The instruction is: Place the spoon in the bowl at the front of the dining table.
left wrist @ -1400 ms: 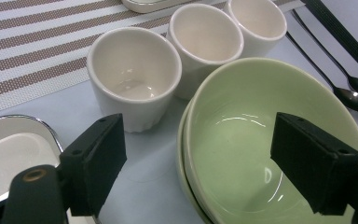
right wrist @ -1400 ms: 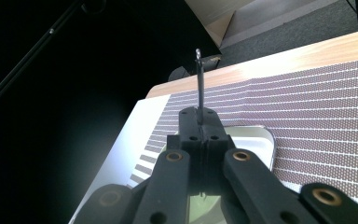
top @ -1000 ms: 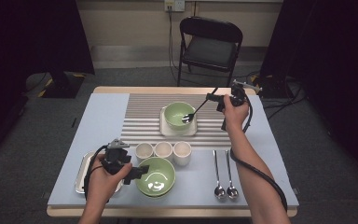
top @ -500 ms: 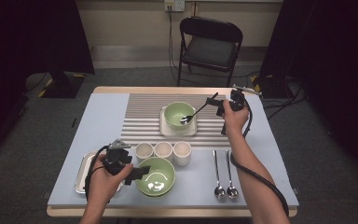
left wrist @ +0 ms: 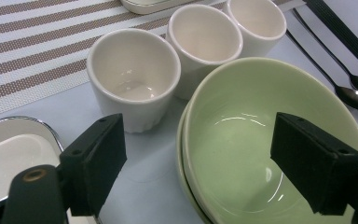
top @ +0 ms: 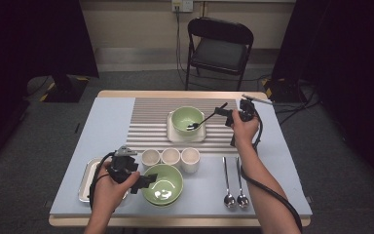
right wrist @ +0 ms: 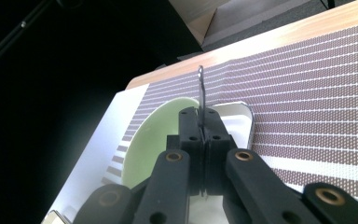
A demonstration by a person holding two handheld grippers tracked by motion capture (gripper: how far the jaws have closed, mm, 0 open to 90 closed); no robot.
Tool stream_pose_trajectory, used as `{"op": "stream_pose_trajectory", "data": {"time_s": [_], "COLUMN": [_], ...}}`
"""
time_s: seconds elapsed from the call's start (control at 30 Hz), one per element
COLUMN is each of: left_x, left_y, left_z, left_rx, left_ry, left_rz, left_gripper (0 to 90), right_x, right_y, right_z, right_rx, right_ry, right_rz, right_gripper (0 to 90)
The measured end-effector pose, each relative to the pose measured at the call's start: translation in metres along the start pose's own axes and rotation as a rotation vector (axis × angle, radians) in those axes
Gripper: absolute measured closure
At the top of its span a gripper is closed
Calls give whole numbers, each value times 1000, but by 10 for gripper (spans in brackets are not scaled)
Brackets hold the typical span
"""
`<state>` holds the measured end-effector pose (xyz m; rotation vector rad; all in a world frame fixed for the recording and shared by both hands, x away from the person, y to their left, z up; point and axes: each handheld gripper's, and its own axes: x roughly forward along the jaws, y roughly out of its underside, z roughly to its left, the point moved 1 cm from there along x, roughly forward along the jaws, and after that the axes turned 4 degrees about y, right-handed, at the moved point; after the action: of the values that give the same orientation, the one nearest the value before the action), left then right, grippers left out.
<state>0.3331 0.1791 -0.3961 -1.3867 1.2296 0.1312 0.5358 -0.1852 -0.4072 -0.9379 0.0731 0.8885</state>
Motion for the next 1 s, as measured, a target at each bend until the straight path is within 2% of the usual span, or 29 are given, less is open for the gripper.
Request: {"op": "stream_pose_trajectory", "data": {"time_s": [0.27, 0.6, 0.63, 1.0], "left_x": [1, 3, 3, 4], "left_y": [0, 0, 0, 0], "left_z": [-1, -2, -2, -2], "left_rx": [3, 5, 16, 9], "left_ry": [-1, -6, -12, -4], "left_rz": [2, 8, 15, 15], "left_gripper": [178, 179, 179, 179], "right_x": [0, 2, 3, 6], "right_y": [2, 10, 10, 17], "right_z": [3, 1, 1, 2], "right_rx": [-24, -21, -19, -26], "right_ry": [15, 17, 18, 22], "right_rz": [8, 21, 23, 40], "right_gripper": [889, 889, 889, 890]}}
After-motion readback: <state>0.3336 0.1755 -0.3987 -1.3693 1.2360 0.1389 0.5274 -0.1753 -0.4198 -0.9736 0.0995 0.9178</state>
